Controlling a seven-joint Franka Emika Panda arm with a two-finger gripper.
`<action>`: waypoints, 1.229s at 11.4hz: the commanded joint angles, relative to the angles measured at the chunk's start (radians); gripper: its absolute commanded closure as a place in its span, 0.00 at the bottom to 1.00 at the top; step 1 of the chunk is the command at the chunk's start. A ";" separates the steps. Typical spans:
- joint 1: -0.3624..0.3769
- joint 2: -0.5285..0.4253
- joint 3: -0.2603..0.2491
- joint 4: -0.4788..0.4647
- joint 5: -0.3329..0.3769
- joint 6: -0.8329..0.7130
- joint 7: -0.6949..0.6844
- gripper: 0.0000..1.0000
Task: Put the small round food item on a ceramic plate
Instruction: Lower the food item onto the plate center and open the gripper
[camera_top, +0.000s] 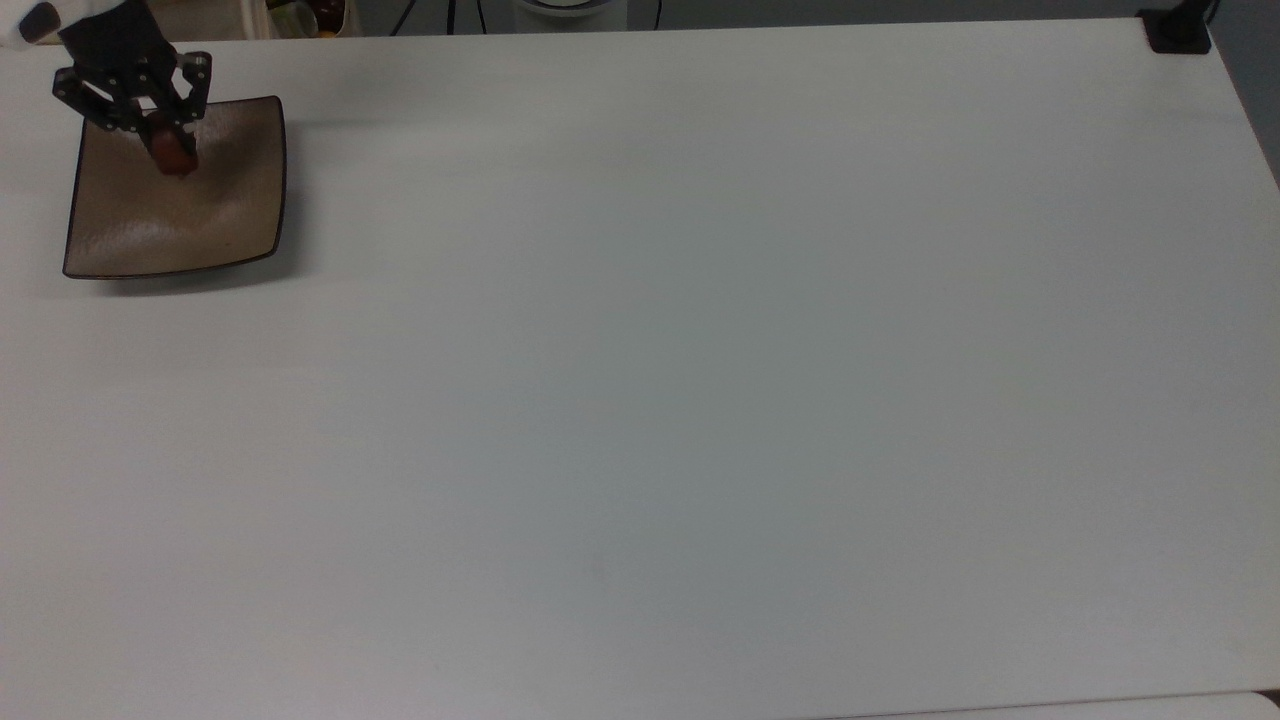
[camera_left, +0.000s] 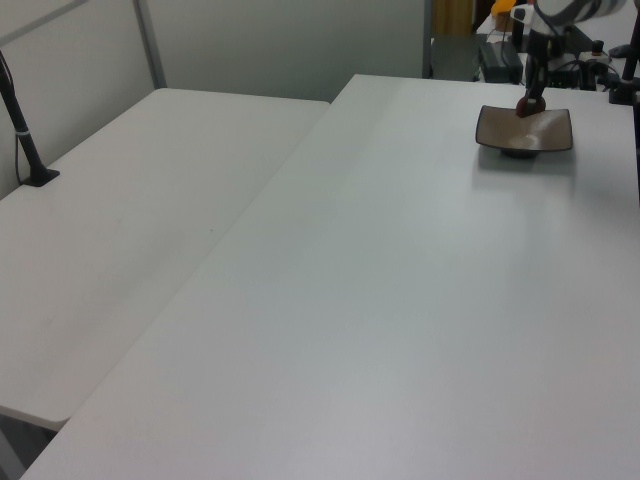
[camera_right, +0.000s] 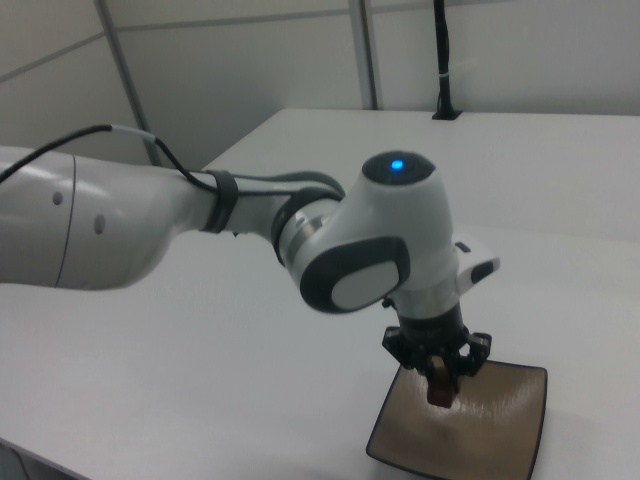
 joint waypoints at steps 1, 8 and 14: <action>0.001 -0.029 0.003 -0.156 0.052 0.240 -0.033 0.70; 0.019 0.038 0.004 -0.243 0.087 0.507 -0.033 0.64; 0.021 -0.070 0.015 -0.164 0.087 0.258 -0.015 0.00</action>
